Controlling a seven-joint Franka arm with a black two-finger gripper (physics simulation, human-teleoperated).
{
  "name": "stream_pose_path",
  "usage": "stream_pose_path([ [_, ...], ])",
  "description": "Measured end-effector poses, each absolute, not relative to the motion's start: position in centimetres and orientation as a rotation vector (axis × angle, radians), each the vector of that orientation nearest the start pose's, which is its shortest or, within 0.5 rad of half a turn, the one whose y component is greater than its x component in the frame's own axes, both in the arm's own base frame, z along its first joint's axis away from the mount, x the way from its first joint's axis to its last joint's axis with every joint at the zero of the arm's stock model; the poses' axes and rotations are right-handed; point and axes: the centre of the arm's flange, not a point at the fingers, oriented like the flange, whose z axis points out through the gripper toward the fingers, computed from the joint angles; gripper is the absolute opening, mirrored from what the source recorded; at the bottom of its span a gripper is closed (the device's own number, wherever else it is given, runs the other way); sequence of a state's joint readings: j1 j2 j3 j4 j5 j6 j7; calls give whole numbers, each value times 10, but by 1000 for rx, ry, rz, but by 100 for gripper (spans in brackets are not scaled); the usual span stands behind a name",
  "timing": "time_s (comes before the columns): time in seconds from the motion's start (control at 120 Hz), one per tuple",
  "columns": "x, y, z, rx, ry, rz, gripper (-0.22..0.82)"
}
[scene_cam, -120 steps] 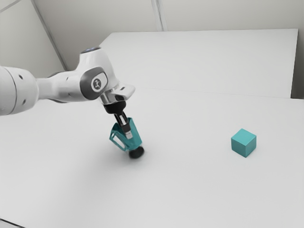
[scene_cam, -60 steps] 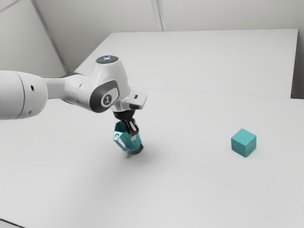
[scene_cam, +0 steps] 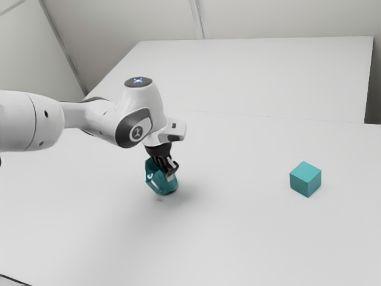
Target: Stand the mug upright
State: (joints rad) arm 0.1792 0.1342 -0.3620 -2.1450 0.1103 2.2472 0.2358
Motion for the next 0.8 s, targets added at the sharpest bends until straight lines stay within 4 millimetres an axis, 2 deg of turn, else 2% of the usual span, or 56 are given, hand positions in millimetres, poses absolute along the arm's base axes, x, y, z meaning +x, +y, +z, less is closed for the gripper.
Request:
stream_pose_path([
  [0.15, 543, -101, 345, -3018, 718, 28, 8],
  [0.267, 541, -104, 351, -3018, 699, 12, 20],
  [0.425, 535, -115, 381, -2996, 694, -49, 30],
  [0.567, 532, -124, 418, -2978, 676, -89, 44],
  [0.708, 550, -139, 490, -2985, 647, -154, 52],
  [0.8, 553, -147, 530, -2993, 626, -168, 55],
])
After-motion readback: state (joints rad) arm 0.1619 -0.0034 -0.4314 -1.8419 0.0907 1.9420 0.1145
